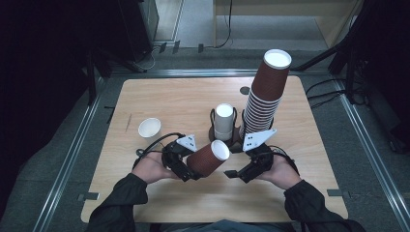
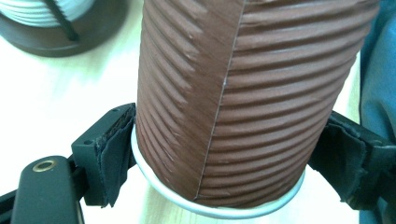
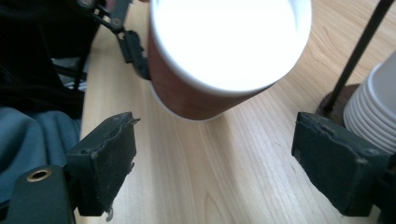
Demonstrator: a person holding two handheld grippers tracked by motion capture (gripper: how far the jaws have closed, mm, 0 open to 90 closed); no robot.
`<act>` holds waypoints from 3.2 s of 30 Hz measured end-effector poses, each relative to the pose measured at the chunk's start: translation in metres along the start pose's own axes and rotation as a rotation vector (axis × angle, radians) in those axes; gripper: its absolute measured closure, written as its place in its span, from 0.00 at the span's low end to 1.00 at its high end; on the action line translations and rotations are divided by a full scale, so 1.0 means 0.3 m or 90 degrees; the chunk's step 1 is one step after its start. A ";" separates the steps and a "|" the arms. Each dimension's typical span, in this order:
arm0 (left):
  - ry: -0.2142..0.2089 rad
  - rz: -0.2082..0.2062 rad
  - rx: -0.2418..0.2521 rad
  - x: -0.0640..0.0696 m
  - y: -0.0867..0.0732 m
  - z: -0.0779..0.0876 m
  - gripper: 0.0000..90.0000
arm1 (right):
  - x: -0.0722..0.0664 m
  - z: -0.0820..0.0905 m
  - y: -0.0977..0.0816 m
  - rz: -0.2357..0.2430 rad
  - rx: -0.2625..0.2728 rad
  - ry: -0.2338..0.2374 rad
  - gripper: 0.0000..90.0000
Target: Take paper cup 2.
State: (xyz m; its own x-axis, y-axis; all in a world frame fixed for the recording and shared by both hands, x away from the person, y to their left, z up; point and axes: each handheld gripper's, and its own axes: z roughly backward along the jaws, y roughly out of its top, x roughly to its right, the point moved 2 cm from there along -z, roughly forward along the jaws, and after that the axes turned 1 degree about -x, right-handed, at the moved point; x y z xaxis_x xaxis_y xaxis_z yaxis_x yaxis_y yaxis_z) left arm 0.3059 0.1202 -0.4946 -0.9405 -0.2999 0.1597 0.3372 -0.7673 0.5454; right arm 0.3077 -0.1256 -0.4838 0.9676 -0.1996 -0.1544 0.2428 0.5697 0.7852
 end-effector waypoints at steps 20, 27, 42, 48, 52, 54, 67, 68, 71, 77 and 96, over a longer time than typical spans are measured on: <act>-0.036 -0.043 -0.070 0.043 0.020 -0.064 0.14 | -0.029 -0.065 0.047 0.055 -0.038 0.057 0.26; -0.011 -0.045 -0.022 0.041 0.026 -0.041 0.04 | -0.018 -0.045 0.049 0.041 -0.021 0.053 0.26; 0.000 -0.007 0.093 0.023 0.008 0.031 0.02 | 0.007 0.033 0.040 0.022 0.055 0.019 0.26; -0.007 -0.001 0.121 0.026 0.010 0.027 0.02 | 0.006 0.056 0.052 0.010 0.110 0.029 0.26; -0.019 0.003 0.129 0.028 0.016 0.020 0.02 | 0.000 0.053 0.063 0.002 0.140 0.040 0.26; -0.021 0.002 0.140 0.031 0.018 0.022 0.02 | -0.008 0.052 0.073 0.001 0.156 0.047 0.26; -0.042 0.013 0.212 0.039 0.026 0.054 0.07 | -0.028 0.016 0.089 -0.005 0.178 0.074 0.26; -0.041 0.011 0.207 0.039 0.025 0.054 0.07 | -0.028 0.016 0.089 -0.005 0.177 0.074 0.26; -0.037 0.006 0.199 0.040 0.025 0.056 0.09 | -0.029 0.014 0.088 0.000 0.171 0.072 0.26; -0.034 0.003 0.187 0.040 0.028 0.064 0.11 | -0.025 0.013 0.088 -0.013 0.155 0.078 0.26; 0.006 0.018 0.089 0.008 0.004 0.072 0.11 | -0.017 -0.001 0.047 0.012 0.033 -0.003 0.16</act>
State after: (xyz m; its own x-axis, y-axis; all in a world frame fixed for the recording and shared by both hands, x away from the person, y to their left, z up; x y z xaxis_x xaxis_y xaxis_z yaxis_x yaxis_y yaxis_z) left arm 0.3032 0.1308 -0.4757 -0.9301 -0.3262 0.1687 0.3537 -0.6720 0.6506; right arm 0.3061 -0.1162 -0.4722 0.9716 -0.1928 -0.1369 0.2206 0.5309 0.8182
